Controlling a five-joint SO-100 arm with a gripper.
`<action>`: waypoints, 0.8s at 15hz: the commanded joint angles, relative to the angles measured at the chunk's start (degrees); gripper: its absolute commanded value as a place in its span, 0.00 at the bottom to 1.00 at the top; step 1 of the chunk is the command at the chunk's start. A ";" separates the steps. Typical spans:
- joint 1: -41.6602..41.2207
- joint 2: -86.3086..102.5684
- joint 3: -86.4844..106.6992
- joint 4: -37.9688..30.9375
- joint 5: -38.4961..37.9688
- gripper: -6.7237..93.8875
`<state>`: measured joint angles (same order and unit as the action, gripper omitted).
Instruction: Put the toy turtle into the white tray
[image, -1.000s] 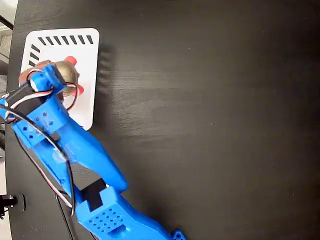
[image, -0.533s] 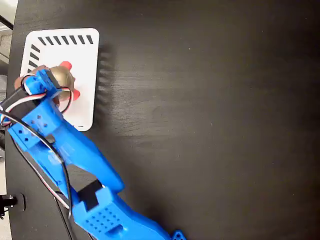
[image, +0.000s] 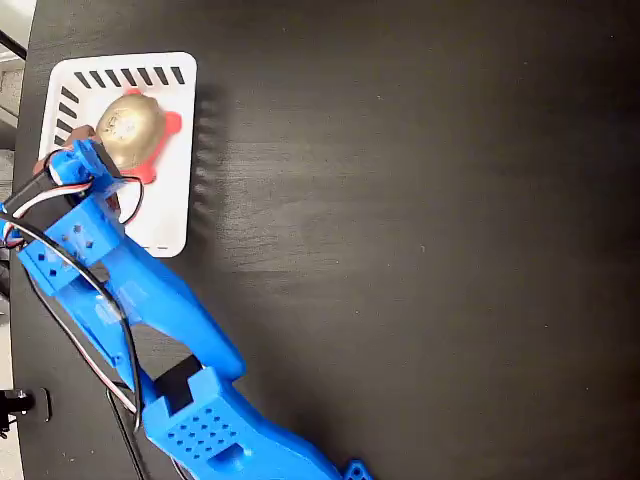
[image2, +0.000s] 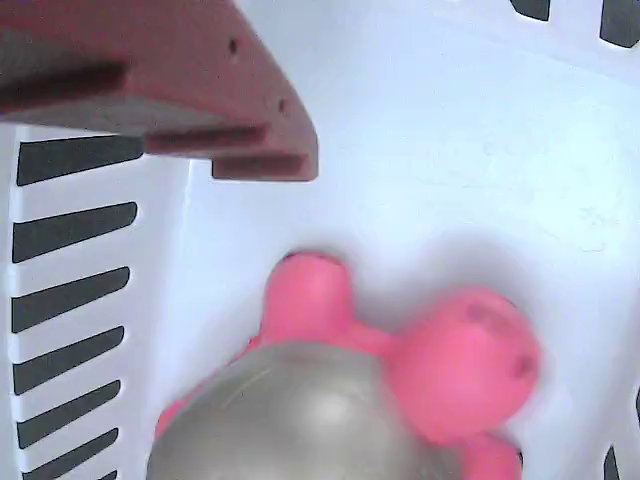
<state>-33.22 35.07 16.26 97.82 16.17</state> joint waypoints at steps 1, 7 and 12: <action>-1.14 5.10 -1.41 1.32 0.88 0.59; 2.02 25.05 11.43 -2.11 2.29 0.06; 11.78 57.39 58.36 -31.20 1.93 0.06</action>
<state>-23.64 75.50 57.66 77.52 18.63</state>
